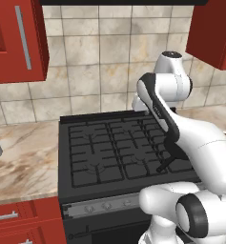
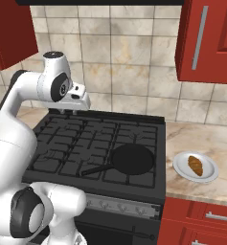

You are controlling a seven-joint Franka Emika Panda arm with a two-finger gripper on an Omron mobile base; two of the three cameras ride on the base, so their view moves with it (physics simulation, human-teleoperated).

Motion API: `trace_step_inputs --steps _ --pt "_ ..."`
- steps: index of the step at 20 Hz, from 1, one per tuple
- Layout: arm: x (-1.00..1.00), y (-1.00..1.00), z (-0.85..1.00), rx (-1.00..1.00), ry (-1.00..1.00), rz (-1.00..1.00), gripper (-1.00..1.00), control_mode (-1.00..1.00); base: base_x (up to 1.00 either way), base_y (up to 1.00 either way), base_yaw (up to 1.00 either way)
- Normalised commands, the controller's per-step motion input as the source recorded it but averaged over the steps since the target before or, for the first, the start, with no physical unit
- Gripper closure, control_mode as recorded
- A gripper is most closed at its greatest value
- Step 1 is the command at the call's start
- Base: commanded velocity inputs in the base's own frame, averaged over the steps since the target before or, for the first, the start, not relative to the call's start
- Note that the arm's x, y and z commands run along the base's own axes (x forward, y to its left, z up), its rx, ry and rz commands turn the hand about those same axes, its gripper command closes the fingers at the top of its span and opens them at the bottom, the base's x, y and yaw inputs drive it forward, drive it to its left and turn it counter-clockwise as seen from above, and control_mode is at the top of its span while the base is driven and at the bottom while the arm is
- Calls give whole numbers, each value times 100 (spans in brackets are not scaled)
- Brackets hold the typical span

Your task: Pick the croissant and place it on the pan. Then turn on the stove to warm the croissant.

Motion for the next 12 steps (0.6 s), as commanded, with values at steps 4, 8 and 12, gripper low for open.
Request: trace_step_inputs --steps 4,8,12 --pt "-2 -9 0 0 0 0 -100 -100 0 0 0" --pt "-15 -27 -1 0 0 0 -100 -100 0 0 0" --pt "-11 -24 -3 0 0 0 -100 -100 0 0 0"
